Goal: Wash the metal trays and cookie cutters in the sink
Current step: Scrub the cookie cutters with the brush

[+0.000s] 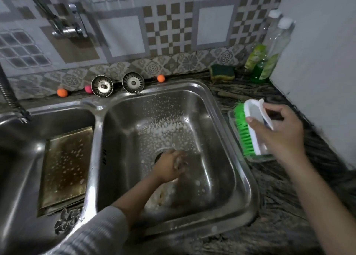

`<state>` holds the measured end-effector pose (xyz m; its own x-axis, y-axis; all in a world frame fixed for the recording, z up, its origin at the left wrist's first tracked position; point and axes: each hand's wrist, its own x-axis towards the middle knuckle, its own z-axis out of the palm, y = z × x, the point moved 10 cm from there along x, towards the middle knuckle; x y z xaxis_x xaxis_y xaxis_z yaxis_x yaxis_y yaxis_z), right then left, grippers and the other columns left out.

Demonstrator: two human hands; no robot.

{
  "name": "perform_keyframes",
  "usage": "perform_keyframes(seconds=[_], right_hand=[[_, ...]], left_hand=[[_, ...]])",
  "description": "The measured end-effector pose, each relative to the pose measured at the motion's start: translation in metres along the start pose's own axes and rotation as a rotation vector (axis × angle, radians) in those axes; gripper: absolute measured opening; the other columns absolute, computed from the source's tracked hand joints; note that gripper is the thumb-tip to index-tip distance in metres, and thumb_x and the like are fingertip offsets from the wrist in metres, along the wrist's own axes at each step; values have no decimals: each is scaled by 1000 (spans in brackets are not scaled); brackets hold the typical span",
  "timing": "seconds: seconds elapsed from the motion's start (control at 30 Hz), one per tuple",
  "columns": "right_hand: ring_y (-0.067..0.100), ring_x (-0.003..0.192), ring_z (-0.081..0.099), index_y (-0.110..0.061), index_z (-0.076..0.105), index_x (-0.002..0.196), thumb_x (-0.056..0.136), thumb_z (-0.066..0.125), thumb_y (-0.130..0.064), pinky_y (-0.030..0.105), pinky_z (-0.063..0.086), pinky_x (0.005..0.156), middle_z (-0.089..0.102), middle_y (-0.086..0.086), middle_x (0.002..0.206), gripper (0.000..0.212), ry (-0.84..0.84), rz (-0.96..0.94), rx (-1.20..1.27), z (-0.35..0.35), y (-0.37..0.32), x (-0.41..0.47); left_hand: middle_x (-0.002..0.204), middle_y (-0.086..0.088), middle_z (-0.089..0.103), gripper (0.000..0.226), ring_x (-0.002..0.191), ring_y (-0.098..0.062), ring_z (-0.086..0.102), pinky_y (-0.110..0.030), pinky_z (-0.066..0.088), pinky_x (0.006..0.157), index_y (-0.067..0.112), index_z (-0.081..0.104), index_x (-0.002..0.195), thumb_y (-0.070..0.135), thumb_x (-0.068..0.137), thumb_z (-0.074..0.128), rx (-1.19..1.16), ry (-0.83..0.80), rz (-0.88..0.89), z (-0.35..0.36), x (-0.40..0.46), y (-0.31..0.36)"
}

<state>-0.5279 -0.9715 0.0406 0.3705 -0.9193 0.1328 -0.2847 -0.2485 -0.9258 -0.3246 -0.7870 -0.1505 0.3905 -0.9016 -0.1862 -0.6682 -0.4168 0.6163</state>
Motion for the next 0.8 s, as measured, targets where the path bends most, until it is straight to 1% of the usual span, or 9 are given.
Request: perform_keyframes(seconds=[0.07,0.2,0.27,0.33,0.43,0.5,0.63,0.7,0.8], right_hand=[[16,90,55,-22,59,109,74,80,-30,24,43,68,59,-1,107,42,-65,6,-224,-1,9,23],[28,94,57,-21,55,117,77,77,-33,35,46,71,60,9,115,47,-209,46,-435,23,41,38],[31,101,57,-22,52,122,79,75,-35,37,48,72,59,10,123,51,-251,44,-509,33,52,37],[33,107,57,-23,50,126,80,74,-37,41,51,76,57,10,127,53,-258,33,-535,37,54,36],[32,102,58,-23,50,127,80,74,-36,39,50,72,59,11,122,54,-209,33,-492,27,44,35],[28,95,56,-22,52,124,79,75,-33,33,45,69,59,9,115,52,-137,0,-412,15,26,32],[19,90,58,-20,57,115,77,79,-26,25,44,66,58,-1,106,44,-44,12,-115,9,-12,11],[14,84,64,-19,58,113,76,79,-23,23,51,58,61,-4,104,43,-111,98,46,33,-15,-11],[20,85,69,-24,60,109,74,80,-28,34,60,60,65,0,108,40,-255,284,201,94,2,-58]], left_hand=[[110,6,62,49,103,-18,59,-34,50,91,22,61,119,44,75,65,-183,91,-3,-21,1,12],[100,-4,64,24,86,-18,64,-29,59,72,16,63,108,12,85,69,-739,167,-157,-45,-5,31],[96,-4,63,22,80,-16,64,-22,55,64,12,63,107,9,86,66,-925,187,-182,-50,-8,35],[101,-4,62,24,81,-16,65,-23,55,65,11,63,110,11,86,66,-1035,203,-218,-51,-13,34],[113,-11,61,26,92,-22,64,-28,56,67,15,64,111,15,85,67,-1148,216,-255,-50,-18,28],[111,-12,60,28,96,-27,60,-34,56,69,14,64,112,17,85,65,-1267,222,-266,-50,-22,27],[106,-9,60,48,92,-27,60,-32,57,64,7,55,123,25,79,62,-1470,187,-255,-48,-30,31],[101,-7,64,46,83,-23,64,-29,57,59,11,56,121,25,77,61,-1519,167,-234,-44,-33,36],[92,-5,69,36,70,-18,66,-27,55,52,13,58,113,22,78,58,-1553,162,-225,-35,-39,45]])
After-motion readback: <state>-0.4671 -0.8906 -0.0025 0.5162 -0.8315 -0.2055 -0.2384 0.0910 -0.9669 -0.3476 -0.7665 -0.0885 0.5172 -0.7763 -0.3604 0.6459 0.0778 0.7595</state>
